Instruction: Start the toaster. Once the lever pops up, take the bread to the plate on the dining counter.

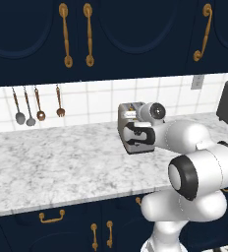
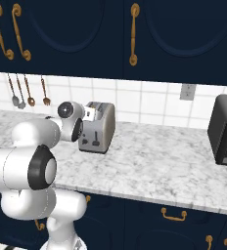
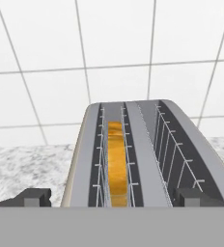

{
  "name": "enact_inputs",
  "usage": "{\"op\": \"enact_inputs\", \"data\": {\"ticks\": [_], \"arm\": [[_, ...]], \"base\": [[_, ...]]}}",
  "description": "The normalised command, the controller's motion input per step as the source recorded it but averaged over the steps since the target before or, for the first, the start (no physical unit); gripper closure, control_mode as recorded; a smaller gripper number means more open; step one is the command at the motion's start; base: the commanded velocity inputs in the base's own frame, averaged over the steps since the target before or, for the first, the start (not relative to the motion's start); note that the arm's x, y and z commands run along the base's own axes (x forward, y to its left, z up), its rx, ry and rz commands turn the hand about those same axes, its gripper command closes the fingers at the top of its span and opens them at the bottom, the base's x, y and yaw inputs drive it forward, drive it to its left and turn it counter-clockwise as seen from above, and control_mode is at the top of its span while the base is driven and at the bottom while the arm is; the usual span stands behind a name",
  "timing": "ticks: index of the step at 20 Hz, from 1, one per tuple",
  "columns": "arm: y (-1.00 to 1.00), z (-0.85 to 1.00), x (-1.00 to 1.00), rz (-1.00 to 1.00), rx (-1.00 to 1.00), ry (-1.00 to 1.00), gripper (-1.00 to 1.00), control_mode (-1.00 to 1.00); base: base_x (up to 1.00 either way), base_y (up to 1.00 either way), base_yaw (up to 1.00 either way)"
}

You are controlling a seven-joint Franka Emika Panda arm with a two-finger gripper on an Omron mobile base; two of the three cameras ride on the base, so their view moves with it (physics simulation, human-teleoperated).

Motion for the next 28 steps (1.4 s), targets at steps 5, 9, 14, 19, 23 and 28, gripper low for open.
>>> {"op": "enact_inputs", "data": {"ticks": [5, 9, 14, 19, 23, 28], "arm": [[0.00, 0.00, 0.00, 0.00, 0.00, 0.00, -1.00, -1.00], [0.00, 0.00, 0.00, 0.00, 0.00, 0.00, -1.00, -1.00], [0.00, 0.00, 0.00, 0.00, 0.00, 0.00, -1.00, -1.00], [0.00, 0.00, 0.00, 0.00, 0.00, 0.00, -1.00, -1.00], [0.00, 0.00, 0.00, 0.00, 0.00, 0.00, -1.00, -1.00], [0.00, 0.00, 0.00, 0.00, 0.00, 0.00, -1.00, -1.00]], "base": [[0.00, 0.00, 0.00], [0.00, 0.00, 0.00], [0.00, 0.00, 0.00], [0.00, 0.00, 0.00], [0.00, 0.00, 0.00], [0.00, 0.00, 0.00]]}}
